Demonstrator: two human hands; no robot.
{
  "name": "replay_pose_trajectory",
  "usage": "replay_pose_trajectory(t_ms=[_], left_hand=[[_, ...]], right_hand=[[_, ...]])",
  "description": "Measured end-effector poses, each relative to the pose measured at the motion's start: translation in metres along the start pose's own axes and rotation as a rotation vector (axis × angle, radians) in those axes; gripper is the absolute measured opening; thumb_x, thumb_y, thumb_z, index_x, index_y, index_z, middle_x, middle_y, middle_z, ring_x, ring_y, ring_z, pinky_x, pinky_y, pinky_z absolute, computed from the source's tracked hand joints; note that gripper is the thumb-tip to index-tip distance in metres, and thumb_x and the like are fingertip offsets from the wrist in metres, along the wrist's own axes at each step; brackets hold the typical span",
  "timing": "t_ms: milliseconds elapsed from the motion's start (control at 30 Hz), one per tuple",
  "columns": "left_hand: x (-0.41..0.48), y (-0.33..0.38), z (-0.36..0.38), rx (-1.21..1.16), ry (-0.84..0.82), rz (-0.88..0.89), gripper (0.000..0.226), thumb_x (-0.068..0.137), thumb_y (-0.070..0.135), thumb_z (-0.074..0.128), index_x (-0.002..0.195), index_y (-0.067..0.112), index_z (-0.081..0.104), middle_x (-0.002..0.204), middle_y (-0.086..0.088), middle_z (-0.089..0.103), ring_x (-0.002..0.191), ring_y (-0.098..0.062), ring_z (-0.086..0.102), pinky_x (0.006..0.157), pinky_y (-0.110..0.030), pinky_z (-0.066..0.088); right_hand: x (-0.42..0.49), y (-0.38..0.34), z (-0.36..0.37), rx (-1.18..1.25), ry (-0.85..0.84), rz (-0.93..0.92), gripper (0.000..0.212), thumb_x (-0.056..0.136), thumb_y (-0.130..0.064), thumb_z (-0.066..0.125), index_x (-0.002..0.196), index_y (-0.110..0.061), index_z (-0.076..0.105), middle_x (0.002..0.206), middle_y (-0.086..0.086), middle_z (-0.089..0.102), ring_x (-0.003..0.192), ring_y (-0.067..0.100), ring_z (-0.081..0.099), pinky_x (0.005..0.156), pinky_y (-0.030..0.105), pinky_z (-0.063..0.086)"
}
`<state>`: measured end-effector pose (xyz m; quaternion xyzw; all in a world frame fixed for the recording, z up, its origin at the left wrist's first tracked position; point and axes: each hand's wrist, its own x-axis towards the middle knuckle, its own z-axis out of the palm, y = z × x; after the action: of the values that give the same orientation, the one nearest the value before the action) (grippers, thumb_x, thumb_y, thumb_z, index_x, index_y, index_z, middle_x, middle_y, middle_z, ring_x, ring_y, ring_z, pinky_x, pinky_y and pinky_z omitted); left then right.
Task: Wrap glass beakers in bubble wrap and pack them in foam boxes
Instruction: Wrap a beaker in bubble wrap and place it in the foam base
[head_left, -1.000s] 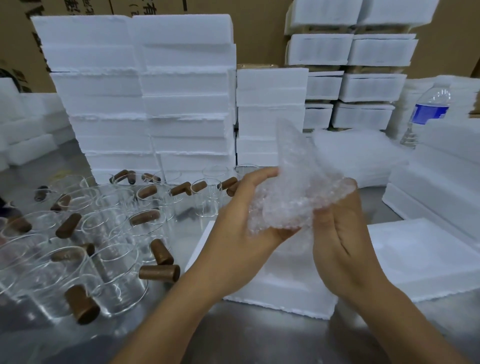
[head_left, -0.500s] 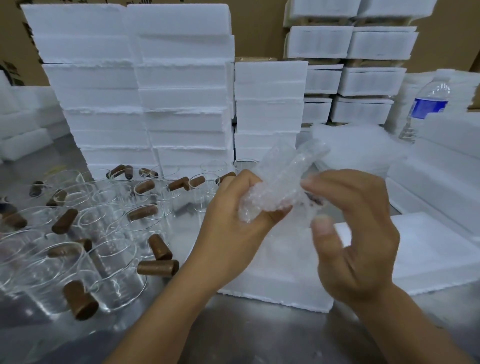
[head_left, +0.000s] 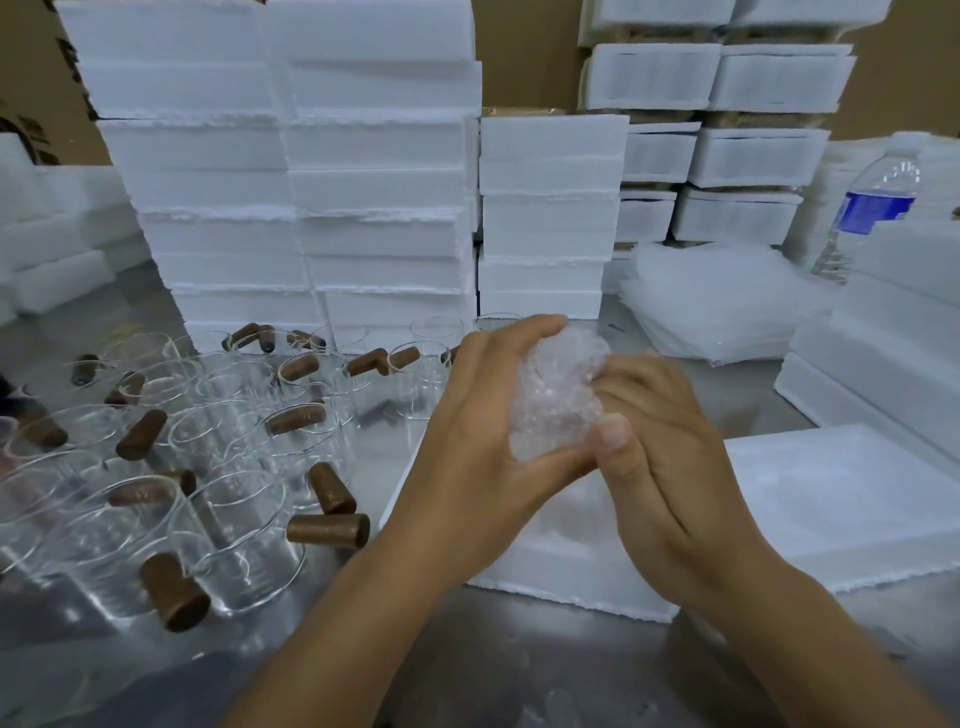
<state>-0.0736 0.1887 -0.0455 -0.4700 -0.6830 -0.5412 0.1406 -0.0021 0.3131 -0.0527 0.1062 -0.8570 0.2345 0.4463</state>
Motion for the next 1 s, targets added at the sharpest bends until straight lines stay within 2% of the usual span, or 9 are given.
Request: replay_pose_trajectory(t_ms=[67, 167, 333, 400, 500, 600, 733, 833, 1000], left_hand=[[-0.001, 0.000, 0.001, 0.068, -0.015, 0.054, 0.050, 0.075, 0.048, 0.065, 0.120, 0.041, 0.047, 0.117, 0.005, 0.047, 0.109, 0.007, 0.046, 0.088, -0.003, 0.035], [0.000, 0.002, 0.004, 0.066, -0.027, 0.045, 0.037, 0.076, 0.045, 0.064, 0.109, 0.035, 0.052, 0.112, 0.003, 0.045, 0.104, 0.007, 0.046, 0.084, -0.001, 0.035], [0.001, 0.004, 0.002, 0.110, 0.032, -0.039, 0.031, 0.070, 0.056, 0.064, 0.090, 0.040, 0.047, 0.107, 0.012, 0.042, 0.102, 0.007, 0.044, 0.081, -0.001, 0.034], [0.001, 0.004, 0.001, 0.053, 0.047, -0.081, 0.035, 0.065, 0.057, 0.067, 0.082, 0.033, 0.048, 0.105, 0.011, 0.045, 0.100, 0.003, 0.047, 0.079, -0.006, 0.039], [0.001, 0.003, -0.001, -0.086, 0.071, -0.158, 0.040, 0.057, 0.053, 0.073, 0.077, 0.027, 0.051, 0.102, 0.006, 0.051, 0.099, -0.008, 0.054, 0.085, -0.026, 0.048], [0.003, 0.002, -0.005, -0.210, 0.103, -0.172, 0.043, 0.056, 0.049, 0.076, 0.074, 0.019, 0.051, 0.101, -0.006, 0.056, 0.095, -0.018, 0.059, 0.079, -0.031, 0.051], [0.004, 0.003, -0.010, -0.219, 0.089, -0.222, 0.040, 0.058, 0.053, 0.074, 0.076, 0.023, 0.055, 0.093, -0.008, 0.060, 0.085, -0.022, 0.061, 0.072, -0.039, 0.052], [0.003, 0.002, -0.014, -0.225, 0.047, -0.263, 0.034, 0.062, 0.058, 0.069, 0.087, 0.039, 0.056, 0.090, 0.010, 0.062, 0.081, -0.010, 0.062, 0.069, -0.028, 0.052], [0.004, -0.003, -0.019, -0.163, -0.101, -0.412, 0.054, 0.065, 0.075, 0.055, 0.112, 0.049, 0.048, 0.114, 0.028, 0.055, 0.109, 0.006, 0.053, 0.095, -0.024, 0.044]], right_hand=[[0.001, 0.000, 0.000, 0.048, -0.024, 0.020, 0.065, 0.101, -0.045, 0.016, 0.069, -0.006, 0.057, 0.071, 0.006, 0.056, 0.081, 0.013, 0.049, 0.079, 0.024, 0.038], [0.000, -0.001, -0.002, 0.071, 0.014, 0.041, 0.061, 0.101, -0.042, 0.020, 0.073, -0.005, 0.060, 0.071, 0.005, 0.058, 0.077, 0.014, 0.050, 0.075, 0.024, 0.040], [-0.001, -0.003, -0.008, 0.079, 0.335, 0.128, 0.026, 0.096, -0.028, 0.032, 0.100, -0.020, 0.057, 0.098, -0.016, 0.058, 0.092, -0.005, 0.054, 0.081, 0.009, 0.039], [0.001, -0.002, -0.010, 0.057, 0.343, 0.171, 0.026, 0.096, -0.030, 0.030, 0.105, -0.025, 0.054, 0.104, -0.023, 0.053, 0.100, -0.010, 0.050, 0.086, 0.008, 0.037], [0.001, 0.000, -0.010, 0.043, 0.302, 0.256, 0.027, 0.095, -0.035, 0.031, 0.108, -0.030, 0.054, 0.107, -0.028, 0.051, 0.105, -0.011, 0.048, 0.091, 0.010, 0.036], [0.002, 0.000, -0.011, 0.106, 0.240, 0.371, 0.014, 0.093, -0.035, 0.045, 0.101, -0.035, 0.056, 0.100, -0.028, 0.057, 0.101, -0.012, 0.051, 0.085, 0.003, 0.034], [0.005, -0.001, -0.014, 0.273, 0.107, 0.463, 0.016, 0.094, -0.026, 0.054, 0.086, -0.038, 0.061, 0.087, -0.023, 0.065, 0.087, -0.003, 0.060, 0.076, 0.009, 0.043], [0.005, -0.002, -0.014, 0.434, 0.066, 0.536, 0.015, 0.091, -0.026, 0.055, 0.080, -0.028, 0.065, 0.077, -0.007, 0.066, 0.068, 0.003, 0.061, 0.066, 0.015, 0.050], [0.004, 0.005, -0.018, 0.517, -0.007, 0.625, 0.023, 0.072, -0.043, 0.059, 0.077, -0.022, 0.066, 0.067, -0.006, 0.065, 0.057, 0.005, 0.059, 0.060, 0.024, 0.054]])
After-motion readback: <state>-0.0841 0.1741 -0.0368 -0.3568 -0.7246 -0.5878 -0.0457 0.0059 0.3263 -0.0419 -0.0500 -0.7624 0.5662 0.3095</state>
